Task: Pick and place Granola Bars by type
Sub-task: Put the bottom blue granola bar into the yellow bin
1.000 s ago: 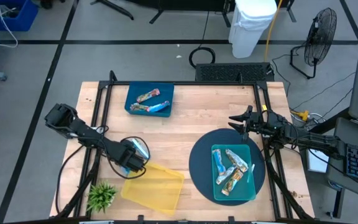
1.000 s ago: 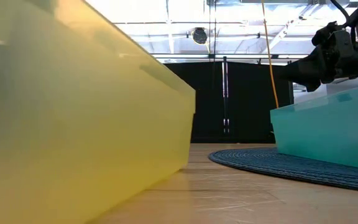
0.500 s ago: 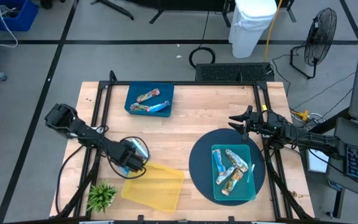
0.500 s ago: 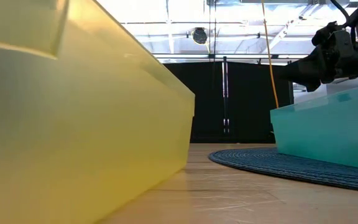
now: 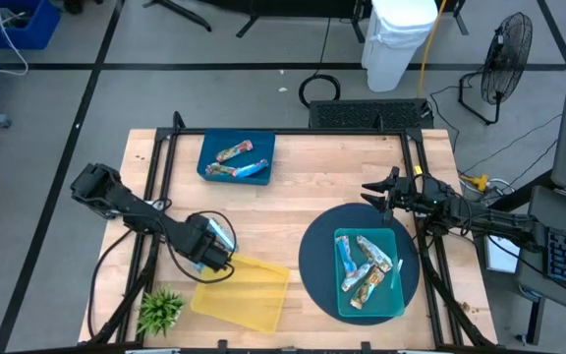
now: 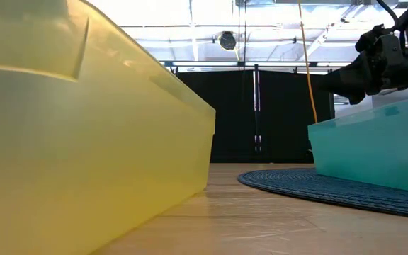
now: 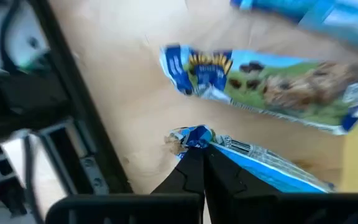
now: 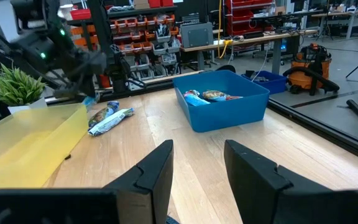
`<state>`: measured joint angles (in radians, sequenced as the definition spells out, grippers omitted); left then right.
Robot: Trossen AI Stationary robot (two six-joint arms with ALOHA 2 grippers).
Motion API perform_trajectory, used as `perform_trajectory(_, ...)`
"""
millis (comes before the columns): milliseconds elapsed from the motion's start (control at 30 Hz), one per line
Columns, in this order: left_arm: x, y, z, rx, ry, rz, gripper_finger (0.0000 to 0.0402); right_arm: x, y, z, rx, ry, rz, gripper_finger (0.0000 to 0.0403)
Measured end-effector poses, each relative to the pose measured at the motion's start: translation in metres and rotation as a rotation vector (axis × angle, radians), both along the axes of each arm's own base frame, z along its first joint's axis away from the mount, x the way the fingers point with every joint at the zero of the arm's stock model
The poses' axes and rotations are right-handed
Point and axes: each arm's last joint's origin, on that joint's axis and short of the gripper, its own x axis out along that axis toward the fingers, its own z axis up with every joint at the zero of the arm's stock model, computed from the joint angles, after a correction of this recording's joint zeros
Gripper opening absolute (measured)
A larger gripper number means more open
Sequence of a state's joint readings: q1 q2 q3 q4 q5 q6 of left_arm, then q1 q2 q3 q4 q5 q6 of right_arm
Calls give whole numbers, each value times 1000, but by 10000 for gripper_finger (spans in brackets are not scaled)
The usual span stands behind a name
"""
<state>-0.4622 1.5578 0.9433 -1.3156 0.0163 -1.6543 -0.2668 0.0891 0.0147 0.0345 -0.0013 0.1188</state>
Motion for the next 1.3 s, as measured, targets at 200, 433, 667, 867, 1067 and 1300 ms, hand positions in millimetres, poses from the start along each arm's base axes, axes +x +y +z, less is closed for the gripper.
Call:
perform_trajectory(200, 7, -1, 37, 96, 0, -24, 2, 0, 0, 0, 0, 0, 0, 135)
perform_trajectory(433, 20, -4, 70, 144, -105, -115, 1, 0, 0, 0, 0, 0, 0, 135)
perform_trajectory(667, 27, -4, 85, 201, -193, -177, 1, 0, 0, 0, 0, 0, 0, 135)
perform_trajectory(867, 28, -5, 86, 201, -203, -191, 1, 0, 0, 0, 0, 0, 0, 135)
perform_trajectory(1067, 30, -6, 85, 187, -227, -199, 1, 0, 0, 0, 0, 0, 0, 135)
perform_trajectory(1300, 42, -12, 83, 122, -328, -292, 0, 0, 0, 0, 0, 0, 0, 135)
